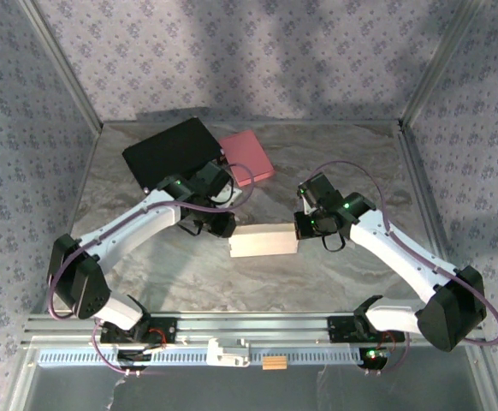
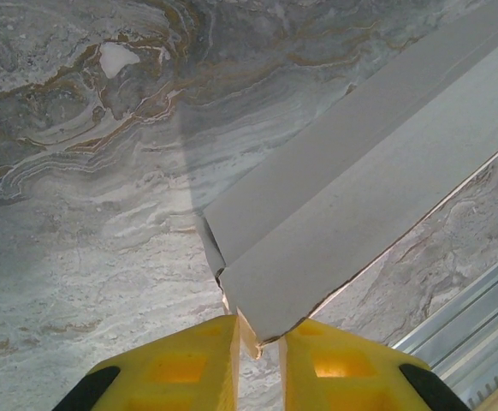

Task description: Fold the paper box

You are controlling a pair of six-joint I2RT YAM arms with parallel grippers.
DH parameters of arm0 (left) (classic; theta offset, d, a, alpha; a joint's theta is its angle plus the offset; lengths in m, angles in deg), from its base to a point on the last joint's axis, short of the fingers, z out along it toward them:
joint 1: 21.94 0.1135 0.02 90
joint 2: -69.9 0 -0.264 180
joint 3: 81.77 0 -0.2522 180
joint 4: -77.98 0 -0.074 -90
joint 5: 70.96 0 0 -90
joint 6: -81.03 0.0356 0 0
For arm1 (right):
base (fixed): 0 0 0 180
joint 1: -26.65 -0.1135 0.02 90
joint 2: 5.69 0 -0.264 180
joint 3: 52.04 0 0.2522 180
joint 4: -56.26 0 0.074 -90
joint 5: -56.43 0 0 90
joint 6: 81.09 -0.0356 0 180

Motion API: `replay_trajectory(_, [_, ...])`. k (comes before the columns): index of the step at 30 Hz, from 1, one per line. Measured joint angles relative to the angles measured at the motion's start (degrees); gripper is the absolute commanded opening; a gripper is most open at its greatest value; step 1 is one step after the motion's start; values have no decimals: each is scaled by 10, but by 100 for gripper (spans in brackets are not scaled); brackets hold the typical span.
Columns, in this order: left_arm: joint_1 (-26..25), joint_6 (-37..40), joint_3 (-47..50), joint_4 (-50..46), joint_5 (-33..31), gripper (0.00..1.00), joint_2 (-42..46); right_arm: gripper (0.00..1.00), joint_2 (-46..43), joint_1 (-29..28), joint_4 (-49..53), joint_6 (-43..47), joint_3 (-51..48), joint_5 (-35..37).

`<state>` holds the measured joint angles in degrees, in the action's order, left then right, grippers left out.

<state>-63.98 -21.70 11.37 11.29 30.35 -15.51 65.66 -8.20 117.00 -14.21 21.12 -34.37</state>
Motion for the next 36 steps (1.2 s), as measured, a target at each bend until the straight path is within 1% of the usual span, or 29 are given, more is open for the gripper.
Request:
replay_trajectory(5, [0,-2,-3,-3,-4,8,-1,0,0,0,0,0,0,0])
replay_trajectory(10, [-1,-11,-15,-14,-4,3,-6,0,0,0,0,0,0,2])
replay_trajectory(17, [-1,-40,-35,-33,5,2,-12,0,0,-7,0,-1,0,17])
replay_trajectory(26, [4,-96,-58,-63,37,0,-30,0,0,-15,4,-2,1,35])
replay_trajectory(36, [18,-155,-69,-64,61,0,-38,0,0,-20,8,-3,1,45])
